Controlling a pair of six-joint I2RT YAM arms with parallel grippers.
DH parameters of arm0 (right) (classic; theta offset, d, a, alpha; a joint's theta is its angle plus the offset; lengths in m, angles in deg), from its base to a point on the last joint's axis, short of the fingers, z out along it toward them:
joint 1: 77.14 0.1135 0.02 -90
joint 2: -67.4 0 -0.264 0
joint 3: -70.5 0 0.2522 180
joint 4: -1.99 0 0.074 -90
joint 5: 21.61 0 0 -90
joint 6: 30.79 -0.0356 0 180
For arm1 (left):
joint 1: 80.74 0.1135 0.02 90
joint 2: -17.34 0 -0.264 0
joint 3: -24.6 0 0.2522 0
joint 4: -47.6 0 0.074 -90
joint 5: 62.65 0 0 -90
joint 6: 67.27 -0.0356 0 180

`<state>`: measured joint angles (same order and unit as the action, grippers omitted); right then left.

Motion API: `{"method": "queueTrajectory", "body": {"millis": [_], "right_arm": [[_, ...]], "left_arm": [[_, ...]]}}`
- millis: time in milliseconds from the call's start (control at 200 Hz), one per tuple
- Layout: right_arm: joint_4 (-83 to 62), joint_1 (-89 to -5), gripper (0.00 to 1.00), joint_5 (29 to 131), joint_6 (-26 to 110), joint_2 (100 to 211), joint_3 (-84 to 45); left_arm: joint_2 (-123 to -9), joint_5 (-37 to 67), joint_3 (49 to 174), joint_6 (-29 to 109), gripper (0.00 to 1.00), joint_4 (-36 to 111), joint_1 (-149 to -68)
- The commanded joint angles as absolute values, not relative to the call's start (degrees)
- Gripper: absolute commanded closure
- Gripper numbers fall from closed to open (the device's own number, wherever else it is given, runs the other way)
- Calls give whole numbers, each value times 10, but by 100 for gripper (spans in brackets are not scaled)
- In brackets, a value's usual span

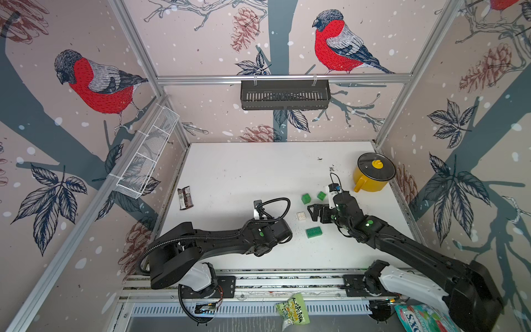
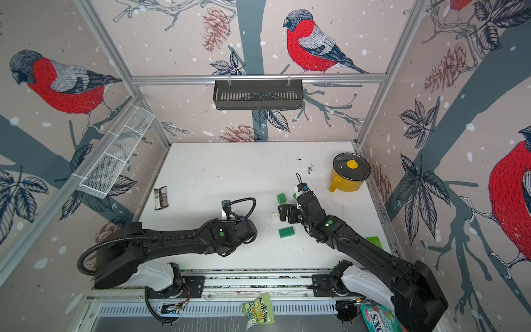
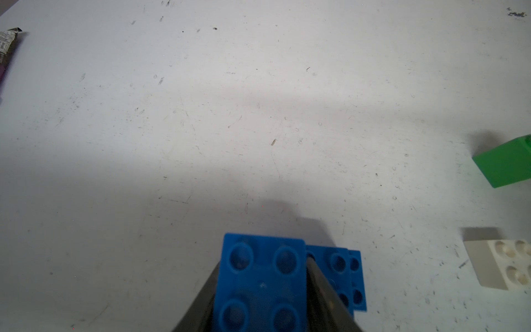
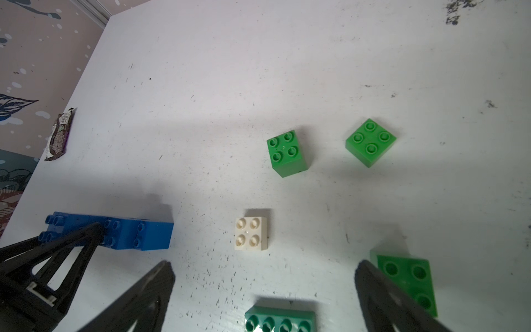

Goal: Assemble the letter h with lego
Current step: Pick up the lego brick from the center of the board.

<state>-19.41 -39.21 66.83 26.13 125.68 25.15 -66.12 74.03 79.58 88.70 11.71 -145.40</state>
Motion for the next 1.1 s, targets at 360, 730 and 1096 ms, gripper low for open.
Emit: {"method": "queueTrajectory", "body": {"millis": [360, 730, 1096], "right_arm": [[-191, -391, 0, 665, 265, 1255, 249], [-190, -391, 0, 664, 265, 1253, 250], [-190, -392, 0, 663, 267, 1256, 250]], "left_arm": [[-669, 754, 815, 885, 63, 97, -1454], [-669, 755, 821, 886, 70, 86, -1454], [-661, 753, 834, 884, 80, 66, -1452]]}}
